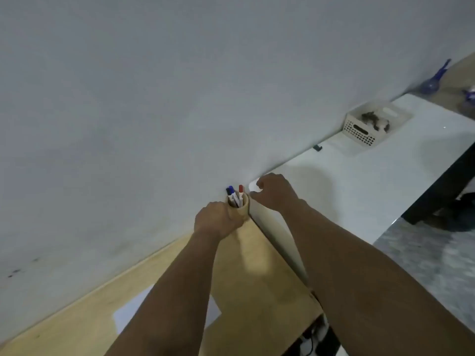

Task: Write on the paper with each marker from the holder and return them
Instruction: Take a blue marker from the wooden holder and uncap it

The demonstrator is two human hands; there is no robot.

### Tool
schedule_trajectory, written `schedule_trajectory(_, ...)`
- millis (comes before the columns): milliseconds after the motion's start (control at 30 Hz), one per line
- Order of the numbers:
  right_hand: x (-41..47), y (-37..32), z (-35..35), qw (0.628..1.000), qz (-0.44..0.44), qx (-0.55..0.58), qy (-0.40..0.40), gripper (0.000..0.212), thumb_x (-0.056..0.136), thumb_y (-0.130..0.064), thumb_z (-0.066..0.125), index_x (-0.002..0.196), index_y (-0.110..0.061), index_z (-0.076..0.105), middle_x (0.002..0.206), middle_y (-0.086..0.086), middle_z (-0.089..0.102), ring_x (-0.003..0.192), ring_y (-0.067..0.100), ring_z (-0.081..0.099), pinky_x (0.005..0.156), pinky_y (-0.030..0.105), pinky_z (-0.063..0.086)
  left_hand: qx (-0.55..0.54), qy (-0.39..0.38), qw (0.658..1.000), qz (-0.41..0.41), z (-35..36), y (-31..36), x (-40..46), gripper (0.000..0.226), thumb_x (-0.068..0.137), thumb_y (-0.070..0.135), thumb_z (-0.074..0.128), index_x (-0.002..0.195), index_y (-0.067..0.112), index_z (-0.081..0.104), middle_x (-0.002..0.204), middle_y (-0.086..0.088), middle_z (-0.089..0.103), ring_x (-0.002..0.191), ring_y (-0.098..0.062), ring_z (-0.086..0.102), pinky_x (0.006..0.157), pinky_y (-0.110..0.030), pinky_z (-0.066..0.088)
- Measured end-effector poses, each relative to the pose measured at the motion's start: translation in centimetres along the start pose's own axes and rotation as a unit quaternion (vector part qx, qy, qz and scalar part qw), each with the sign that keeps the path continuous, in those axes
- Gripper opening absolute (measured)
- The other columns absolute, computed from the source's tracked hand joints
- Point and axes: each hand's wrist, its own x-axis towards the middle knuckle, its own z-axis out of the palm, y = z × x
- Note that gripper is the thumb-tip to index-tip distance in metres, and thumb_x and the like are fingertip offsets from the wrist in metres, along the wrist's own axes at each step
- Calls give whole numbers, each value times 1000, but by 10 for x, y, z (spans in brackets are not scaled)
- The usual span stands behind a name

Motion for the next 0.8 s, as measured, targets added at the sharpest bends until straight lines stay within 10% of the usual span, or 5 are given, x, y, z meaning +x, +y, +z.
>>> schedule_trajectory(167, 37, 4, 36, 999, -20, 43, 2, 45, 97, -31, 74, 131, -1, 72, 134, 16, 74, 125, 32, 68, 105, 36, 48, -44, 48, 997, -45, 53, -17, 44, 53, 82, 71, 63, 94, 20, 70, 87, 1, 69, 74, -18, 63, 65, -29, 44)
schedule_trajectory(600, 88, 27, 136, 998, -17, 30, 60, 8, 93, -38, 74, 88, -32, 76, 98, -10, 72, 101, 22, 65, 95, 42, 40, -143, 227, 963, -2, 162, -54, 96, 49, 78, 65, 67, 95, 19, 68, 87, 0, 69, 77, -23, 65, 64, -35, 54)
schedule_trajectory(800, 45, 15, 118, 977, -43, 85, 191, 22, 96, -44, 71, 105, -27, 81, 122, -5, 75, 123, 24, 65, 95, 40, 40, -126, 239, 963, -8, 168, -69, 70, 51, 80, 58, 76, 87, 11, 57, 91, -9, 66, 84, -31, 64, 61, -35, 40)
